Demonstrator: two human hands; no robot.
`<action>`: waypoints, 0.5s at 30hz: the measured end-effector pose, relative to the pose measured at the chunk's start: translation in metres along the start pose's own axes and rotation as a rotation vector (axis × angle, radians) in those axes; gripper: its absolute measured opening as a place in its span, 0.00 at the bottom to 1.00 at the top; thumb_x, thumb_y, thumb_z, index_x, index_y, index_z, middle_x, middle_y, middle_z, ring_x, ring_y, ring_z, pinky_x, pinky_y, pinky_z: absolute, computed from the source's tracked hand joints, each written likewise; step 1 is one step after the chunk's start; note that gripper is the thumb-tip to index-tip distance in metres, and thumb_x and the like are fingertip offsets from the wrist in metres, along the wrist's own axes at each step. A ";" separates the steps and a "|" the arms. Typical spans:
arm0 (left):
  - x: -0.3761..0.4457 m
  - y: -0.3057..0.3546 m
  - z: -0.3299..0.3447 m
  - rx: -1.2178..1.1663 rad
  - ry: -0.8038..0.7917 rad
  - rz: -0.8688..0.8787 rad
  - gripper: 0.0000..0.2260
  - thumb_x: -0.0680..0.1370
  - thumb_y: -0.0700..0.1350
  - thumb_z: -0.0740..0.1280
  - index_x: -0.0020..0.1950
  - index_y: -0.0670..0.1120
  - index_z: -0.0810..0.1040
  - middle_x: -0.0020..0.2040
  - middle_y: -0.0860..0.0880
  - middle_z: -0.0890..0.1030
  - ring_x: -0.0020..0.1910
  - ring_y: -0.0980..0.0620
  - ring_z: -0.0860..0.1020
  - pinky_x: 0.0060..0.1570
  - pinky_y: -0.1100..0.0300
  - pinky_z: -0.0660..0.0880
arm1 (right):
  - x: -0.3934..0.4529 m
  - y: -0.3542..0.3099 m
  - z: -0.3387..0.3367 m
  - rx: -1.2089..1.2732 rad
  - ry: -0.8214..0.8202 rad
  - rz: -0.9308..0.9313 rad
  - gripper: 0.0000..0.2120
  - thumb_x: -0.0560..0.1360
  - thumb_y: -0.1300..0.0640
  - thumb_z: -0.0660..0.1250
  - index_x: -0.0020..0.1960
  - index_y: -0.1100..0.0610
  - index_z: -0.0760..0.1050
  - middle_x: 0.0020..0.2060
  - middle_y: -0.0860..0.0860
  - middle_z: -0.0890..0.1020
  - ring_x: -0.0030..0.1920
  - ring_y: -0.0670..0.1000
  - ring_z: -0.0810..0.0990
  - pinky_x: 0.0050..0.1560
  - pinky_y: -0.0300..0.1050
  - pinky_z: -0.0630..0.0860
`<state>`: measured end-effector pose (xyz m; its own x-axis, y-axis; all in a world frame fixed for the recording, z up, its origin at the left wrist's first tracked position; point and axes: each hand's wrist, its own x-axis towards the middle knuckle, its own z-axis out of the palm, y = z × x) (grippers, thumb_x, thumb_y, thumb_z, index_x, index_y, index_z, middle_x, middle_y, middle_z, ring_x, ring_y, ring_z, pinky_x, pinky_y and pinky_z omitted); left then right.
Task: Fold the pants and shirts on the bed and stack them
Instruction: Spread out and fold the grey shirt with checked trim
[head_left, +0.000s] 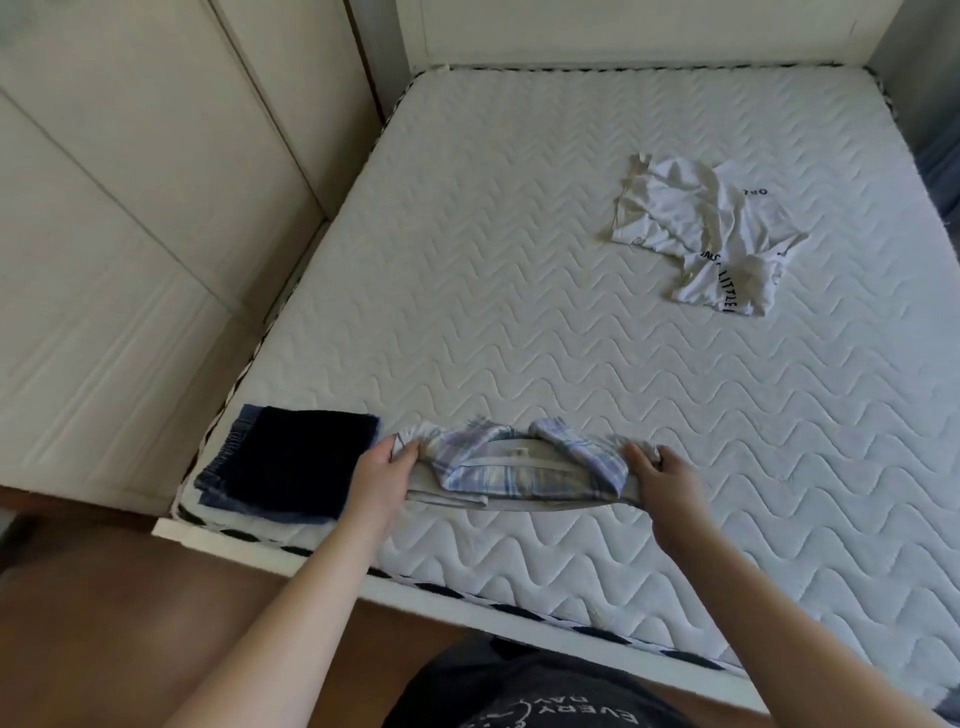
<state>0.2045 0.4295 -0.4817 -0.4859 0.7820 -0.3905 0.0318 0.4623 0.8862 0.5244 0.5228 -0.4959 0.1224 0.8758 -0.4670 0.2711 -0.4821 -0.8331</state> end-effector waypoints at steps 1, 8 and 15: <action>-0.004 0.002 -0.005 -0.027 0.024 -0.002 0.07 0.78 0.51 0.66 0.49 0.53 0.84 0.46 0.49 0.86 0.48 0.47 0.84 0.52 0.48 0.78 | 0.002 -0.005 0.006 0.006 -0.027 -0.003 0.09 0.78 0.50 0.68 0.44 0.55 0.77 0.37 0.52 0.80 0.35 0.51 0.77 0.30 0.36 0.75; -0.026 -0.001 -0.053 -0.129 0.145 -0.078 0.08 0.80 0.47 0.65 0.47 0.50 0.84 0.46 0.45 0.85 0.49 0.43 0.83 0.50 0.44 0.79 | 0.000 -0.030 0.059 0.004 -0.199 0.007 0.07 0.77 0.52 0.68 0.44 0.55 0.78 0.42 0.57 0.83 0.47 0.61 0.82 0.52 0.59 0.80; -0.020 -0.013 -0.108 -0.218 0.236 -0.138 0.08 0.80 0.46 0.65 0.47 0.48 0.84 0.46 0.44 0.86 0.48 0.44 0.84 0.47 0.50 0.80 | -0.006 -0.055 0.120 -0.007 -0.281 -0.001 0.07 0.78 0.54 0.67 0.47 0.57 0.79 0.39 0.54 0.83 0.37 0.52 0.81 0.36 0.45 0.78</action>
<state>0.1198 0.3626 -0.4580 -0.6616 0.5884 -0.4648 -0.2235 0.4370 0.8713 0.3942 0.5405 -0.4828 -0.1468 0.8345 -0.5312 0.2779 -0.4806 -0.8318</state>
